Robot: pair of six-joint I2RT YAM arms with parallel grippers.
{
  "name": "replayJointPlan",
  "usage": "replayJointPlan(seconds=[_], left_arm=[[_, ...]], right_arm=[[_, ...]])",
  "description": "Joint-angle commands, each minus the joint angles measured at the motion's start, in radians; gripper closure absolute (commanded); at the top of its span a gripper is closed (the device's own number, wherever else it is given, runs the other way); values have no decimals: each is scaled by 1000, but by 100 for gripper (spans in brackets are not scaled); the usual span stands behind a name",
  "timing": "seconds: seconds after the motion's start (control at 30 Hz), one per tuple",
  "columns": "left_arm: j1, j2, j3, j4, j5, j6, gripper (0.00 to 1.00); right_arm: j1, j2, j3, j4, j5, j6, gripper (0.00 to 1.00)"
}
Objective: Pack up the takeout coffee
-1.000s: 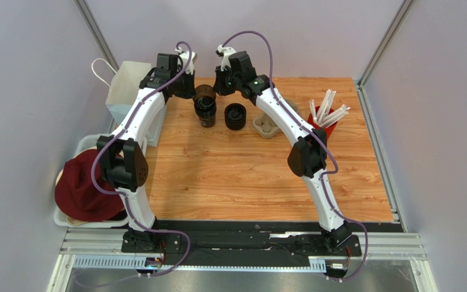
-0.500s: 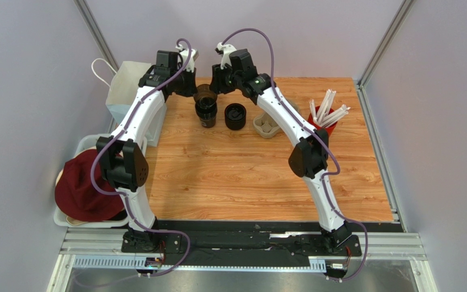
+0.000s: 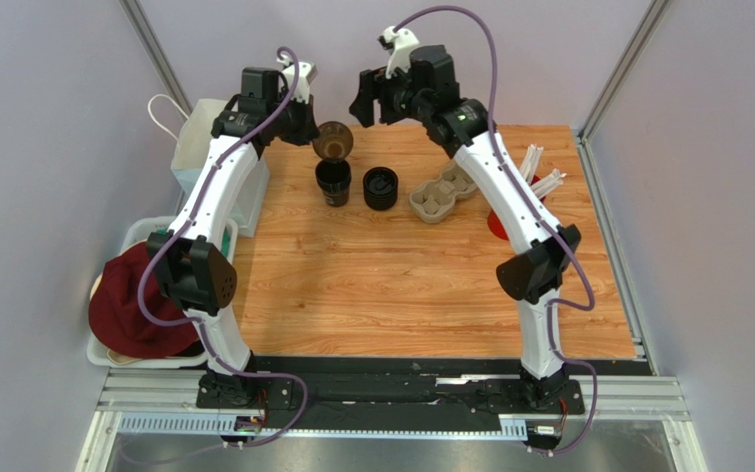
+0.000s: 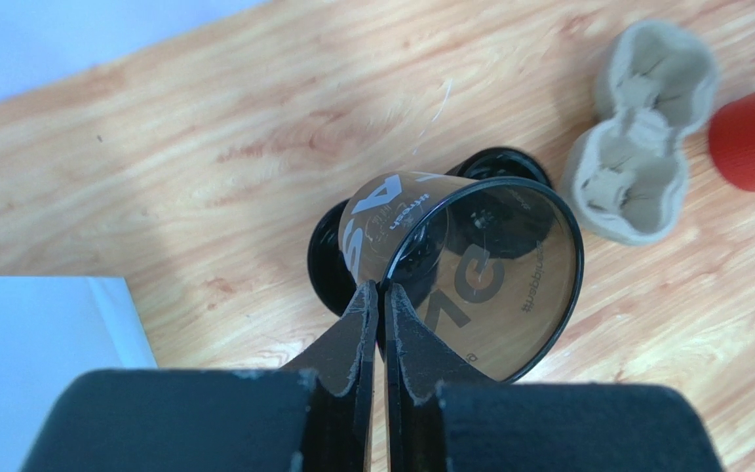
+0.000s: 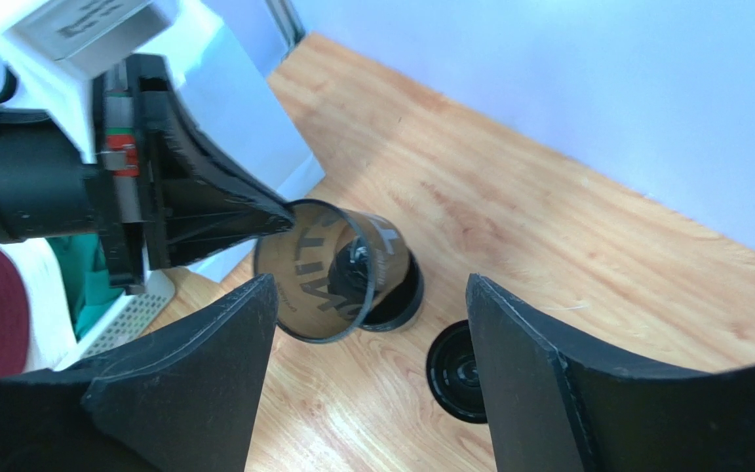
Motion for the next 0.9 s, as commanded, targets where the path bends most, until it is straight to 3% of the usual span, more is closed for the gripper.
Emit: replayJointPlan(seconds=[0.0, 0.23, 0.6, 0.87], left_arm=[[-5, -131, 65, -12, 66, -9, 99], [-34, -225, -24, -77, 215, 35, 99], [-226, -264, -329, -107, 291, 242, 99], [-341, -179, -464, 8, 261, 268, 100]], right_arm=[[-64, -143, -71, -33, -26, -21, 25], [-173, -300, -306, -75, -135, -48, 24], [-446, -459, -659, -67, -368, -62, 10], [-482, -493, -681, -159, -431, -171, 9]])
